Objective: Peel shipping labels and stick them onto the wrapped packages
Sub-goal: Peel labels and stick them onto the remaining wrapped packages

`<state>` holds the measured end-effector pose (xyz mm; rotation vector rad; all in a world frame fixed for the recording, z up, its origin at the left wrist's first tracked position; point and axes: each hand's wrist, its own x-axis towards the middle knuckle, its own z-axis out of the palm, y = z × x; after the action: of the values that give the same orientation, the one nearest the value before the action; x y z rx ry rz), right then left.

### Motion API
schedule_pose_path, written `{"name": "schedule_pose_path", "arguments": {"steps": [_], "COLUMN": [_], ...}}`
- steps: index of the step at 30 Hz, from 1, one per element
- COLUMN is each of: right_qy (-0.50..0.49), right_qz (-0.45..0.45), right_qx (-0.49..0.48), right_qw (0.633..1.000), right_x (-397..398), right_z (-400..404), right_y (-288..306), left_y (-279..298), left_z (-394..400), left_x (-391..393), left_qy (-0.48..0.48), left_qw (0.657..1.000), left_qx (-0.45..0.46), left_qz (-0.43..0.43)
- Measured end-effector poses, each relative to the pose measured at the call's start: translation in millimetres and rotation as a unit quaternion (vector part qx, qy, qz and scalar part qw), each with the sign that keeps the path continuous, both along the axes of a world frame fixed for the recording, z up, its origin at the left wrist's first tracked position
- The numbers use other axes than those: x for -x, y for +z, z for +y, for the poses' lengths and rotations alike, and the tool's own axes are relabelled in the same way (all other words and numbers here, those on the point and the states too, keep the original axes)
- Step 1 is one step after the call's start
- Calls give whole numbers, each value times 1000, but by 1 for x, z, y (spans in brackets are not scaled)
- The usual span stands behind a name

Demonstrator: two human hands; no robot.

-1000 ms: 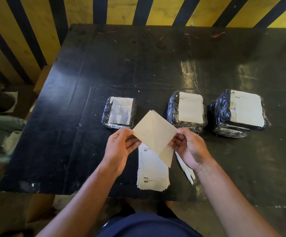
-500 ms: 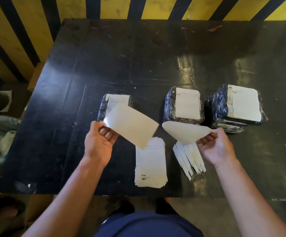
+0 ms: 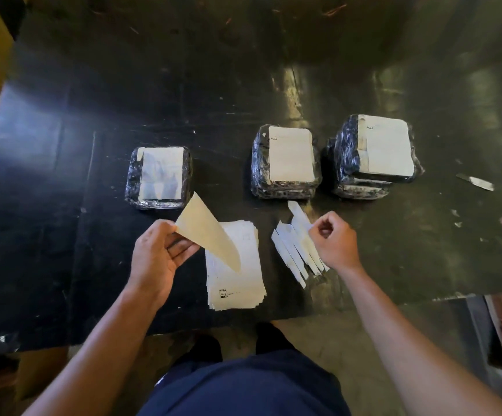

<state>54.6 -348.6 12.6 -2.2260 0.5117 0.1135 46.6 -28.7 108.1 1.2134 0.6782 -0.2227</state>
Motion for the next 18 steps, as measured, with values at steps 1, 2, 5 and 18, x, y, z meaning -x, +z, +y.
{"name": "schedule_pose_path", "arguments": {"steps": [1, 2, 5, 18], "right_qy": [9, 22, 77, 111], "right_qz": [12, 21, 50, -48], "right_qx": [22, 42, 86, 145], "right_qw": [1000, 999, 992, 982], "right_x": [2, 4, 7, 29], "right_z": [3, 5, 6, 36], "right_y": [-11, -19, -30, 15], "left_y": [-2, -3, -5, -3], "left_z": [-4, -8, -18, -37], "left_x": [1, 1, 1, -14], "left_qy": [-4, -10, -25, -22], "left_qw": [1000, 1000, 1000, 1000], "left_qx": [2, 4, 4, 11], "left_qz": [5, 9, 13, 13]}}
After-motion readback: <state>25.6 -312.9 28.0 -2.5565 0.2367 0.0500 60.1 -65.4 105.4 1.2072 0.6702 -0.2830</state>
